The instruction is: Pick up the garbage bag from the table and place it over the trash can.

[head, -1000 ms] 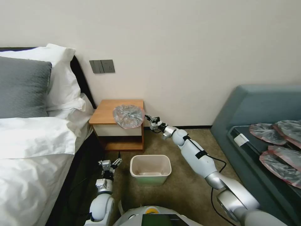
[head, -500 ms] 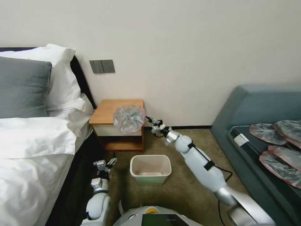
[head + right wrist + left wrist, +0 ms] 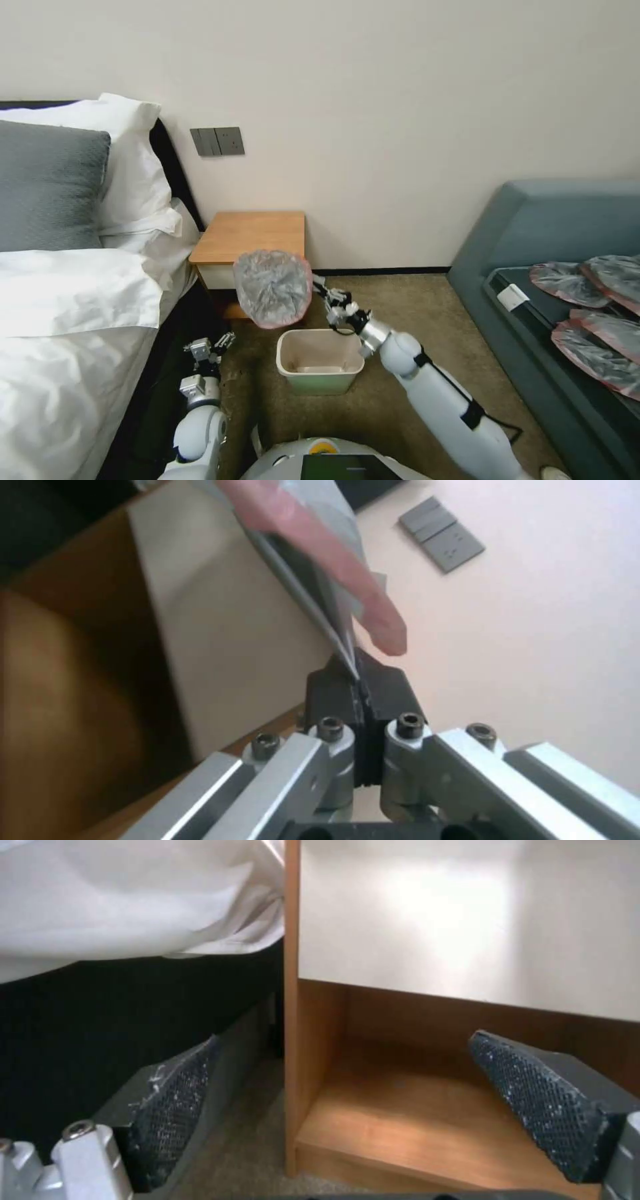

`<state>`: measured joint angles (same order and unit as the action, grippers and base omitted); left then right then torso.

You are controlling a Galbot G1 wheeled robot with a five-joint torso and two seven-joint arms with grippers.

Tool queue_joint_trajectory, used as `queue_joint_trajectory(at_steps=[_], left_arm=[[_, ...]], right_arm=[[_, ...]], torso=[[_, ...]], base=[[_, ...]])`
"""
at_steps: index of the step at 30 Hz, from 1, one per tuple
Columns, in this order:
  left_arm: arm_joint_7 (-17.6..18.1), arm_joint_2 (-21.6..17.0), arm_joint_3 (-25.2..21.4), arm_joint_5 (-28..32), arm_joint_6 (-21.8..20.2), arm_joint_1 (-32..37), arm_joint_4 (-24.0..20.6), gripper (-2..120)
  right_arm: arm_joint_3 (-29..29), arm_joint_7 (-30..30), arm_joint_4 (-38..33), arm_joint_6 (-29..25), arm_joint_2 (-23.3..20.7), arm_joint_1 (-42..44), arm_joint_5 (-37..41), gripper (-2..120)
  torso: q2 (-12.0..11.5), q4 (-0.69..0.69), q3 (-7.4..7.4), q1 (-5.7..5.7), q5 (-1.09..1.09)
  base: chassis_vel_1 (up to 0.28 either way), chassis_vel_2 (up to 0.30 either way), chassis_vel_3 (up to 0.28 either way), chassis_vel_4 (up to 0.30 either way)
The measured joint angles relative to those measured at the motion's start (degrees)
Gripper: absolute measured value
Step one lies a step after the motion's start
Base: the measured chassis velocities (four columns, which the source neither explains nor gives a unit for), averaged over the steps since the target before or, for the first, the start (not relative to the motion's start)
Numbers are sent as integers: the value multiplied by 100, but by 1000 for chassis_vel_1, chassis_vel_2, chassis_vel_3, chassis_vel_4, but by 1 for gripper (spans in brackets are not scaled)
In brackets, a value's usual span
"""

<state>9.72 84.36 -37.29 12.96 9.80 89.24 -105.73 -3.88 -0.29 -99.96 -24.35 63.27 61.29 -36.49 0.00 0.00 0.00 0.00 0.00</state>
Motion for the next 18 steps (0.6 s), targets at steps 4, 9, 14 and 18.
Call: queue_joint_trajectory(at_steps=[4,9,14,18], left_arm=[[81,-88,-7,230,-63,-103,-1,96],[109,-98,20,300,-93,-152,10,96],[110,-69,66,246,-94,-180,35,96],[110,-78,77,224,-100,-219,40,96]], right_arm=[[-112,147,-95,-152,-71,728,-92,0],[-291,272,-104,-645,-150,1529,-462,0],[-412,270,-114,-738,-227,1753,-465,0],[-458,256,-114,-775,-248,1814,-438,0]], torso=[[0,-3,0,0,1],[0,0,0,0,0],[0,0,0,0,0],[0,-1,0,0,0]], base=[[0,0,0,0],[0,0,0,0],[0,0,0,0],[0,0,0,0]])
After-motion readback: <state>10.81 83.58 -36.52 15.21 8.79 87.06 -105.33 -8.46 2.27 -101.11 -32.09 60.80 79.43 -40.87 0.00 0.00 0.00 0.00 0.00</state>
